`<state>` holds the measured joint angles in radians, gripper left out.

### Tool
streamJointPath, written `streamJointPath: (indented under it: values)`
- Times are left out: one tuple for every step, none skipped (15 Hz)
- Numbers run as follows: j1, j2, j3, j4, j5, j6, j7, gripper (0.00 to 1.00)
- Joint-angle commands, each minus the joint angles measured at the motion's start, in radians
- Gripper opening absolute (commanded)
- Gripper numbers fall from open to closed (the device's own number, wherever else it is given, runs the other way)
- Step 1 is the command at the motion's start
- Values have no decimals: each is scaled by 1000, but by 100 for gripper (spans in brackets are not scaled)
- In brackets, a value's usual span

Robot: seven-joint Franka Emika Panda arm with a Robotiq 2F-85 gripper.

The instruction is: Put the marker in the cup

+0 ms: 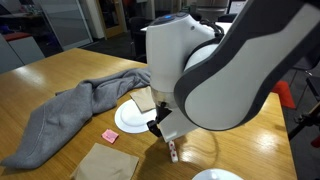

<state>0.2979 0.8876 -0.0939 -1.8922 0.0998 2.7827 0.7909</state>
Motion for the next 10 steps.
streamJointPath:
  values:
    - [16, 2, -18, 17, 3, -8, -8, 5]
    - [17, -8, -18, 11, 3, -10, -7, 0]
    - [15, -27, -16, -3, 5, -13, -10, 4]
    - [14, -44, -17, -14, 5, -20, -12, 5]
    - [10, -72, -15, -36, 2, -24, -22, 5]
    - [4, -99, -11, -55, -1, -28, -37, 5]
    - [3, -135, -11, -79, -7, -50, -53, 5]
    - [12, -164, -24, -97, -17, -62, -63, 5]
    - [13, -200, -29, -117, -24, -82, -76, 5]
    - [13, -240, -34, -141, -34, -102, -94, 5]
